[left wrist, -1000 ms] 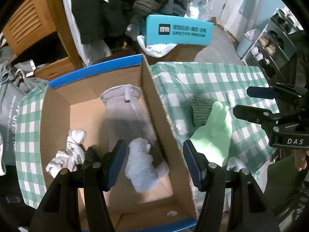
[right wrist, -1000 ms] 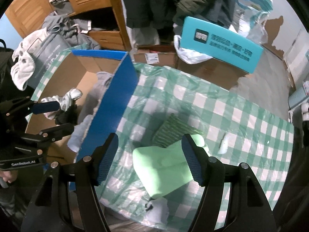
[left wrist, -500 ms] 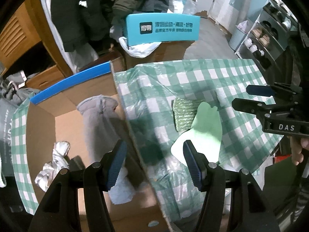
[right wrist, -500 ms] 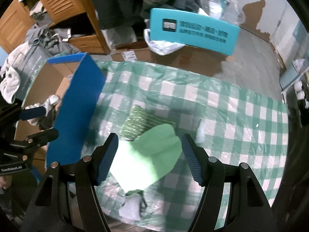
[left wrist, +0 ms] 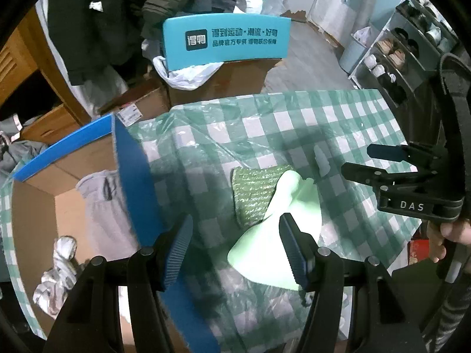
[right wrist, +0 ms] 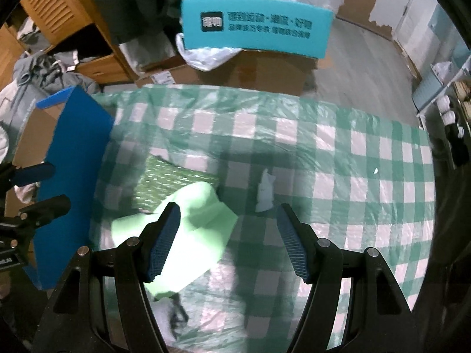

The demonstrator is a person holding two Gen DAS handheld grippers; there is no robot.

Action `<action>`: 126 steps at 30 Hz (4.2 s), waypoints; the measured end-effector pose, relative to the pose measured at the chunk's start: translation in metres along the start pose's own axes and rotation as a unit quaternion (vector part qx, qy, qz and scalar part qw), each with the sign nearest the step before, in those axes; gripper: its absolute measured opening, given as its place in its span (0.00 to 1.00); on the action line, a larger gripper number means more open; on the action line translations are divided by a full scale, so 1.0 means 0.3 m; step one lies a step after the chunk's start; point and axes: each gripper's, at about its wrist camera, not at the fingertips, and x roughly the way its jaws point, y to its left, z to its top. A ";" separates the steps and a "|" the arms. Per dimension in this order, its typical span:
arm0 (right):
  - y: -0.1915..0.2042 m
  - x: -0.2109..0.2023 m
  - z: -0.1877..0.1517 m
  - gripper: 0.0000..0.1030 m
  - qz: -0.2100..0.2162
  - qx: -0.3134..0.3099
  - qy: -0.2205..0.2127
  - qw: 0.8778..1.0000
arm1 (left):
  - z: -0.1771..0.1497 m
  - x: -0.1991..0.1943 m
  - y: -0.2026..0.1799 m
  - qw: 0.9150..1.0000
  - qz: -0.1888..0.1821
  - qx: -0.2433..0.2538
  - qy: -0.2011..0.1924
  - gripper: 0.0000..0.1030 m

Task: Organize soft objects
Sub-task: 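Move both grippers out of the box to the light green cloth on the table, then close the right gripper on the small white tissue beside the green cloth, then close the left gripper on the light green cloth, then carry the green cloth with the left gripper while the right gripper carries the white tissue to the box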

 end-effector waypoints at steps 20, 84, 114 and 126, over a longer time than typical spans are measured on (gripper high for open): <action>-0.122 0.247 0.022 0.67 -0.020 0.025 0.044 0.998 | 0.057 0.189 -0.054 0.999 -0.008 0.011 0.037 0.61; -0.118 0.111 -0.133 0.16 0.017 0.032 0.023 0.999 | -0.100 0.389 -0.222 0.993 -0.004 0.039 0.112 0.69; -0.094 0.084 -0.117 0.16 0.028 0.029 0.014 0.999 | -0.120 0.264 -0.246 0.996 -0.025 0.054 0.072 0.02; -0.085 0.038 -0.115 0.16 0.029 0.030 0.003 0.999 | -0.084 0.127 -0.211 0.998 -0.041 0.047 0.025 0.02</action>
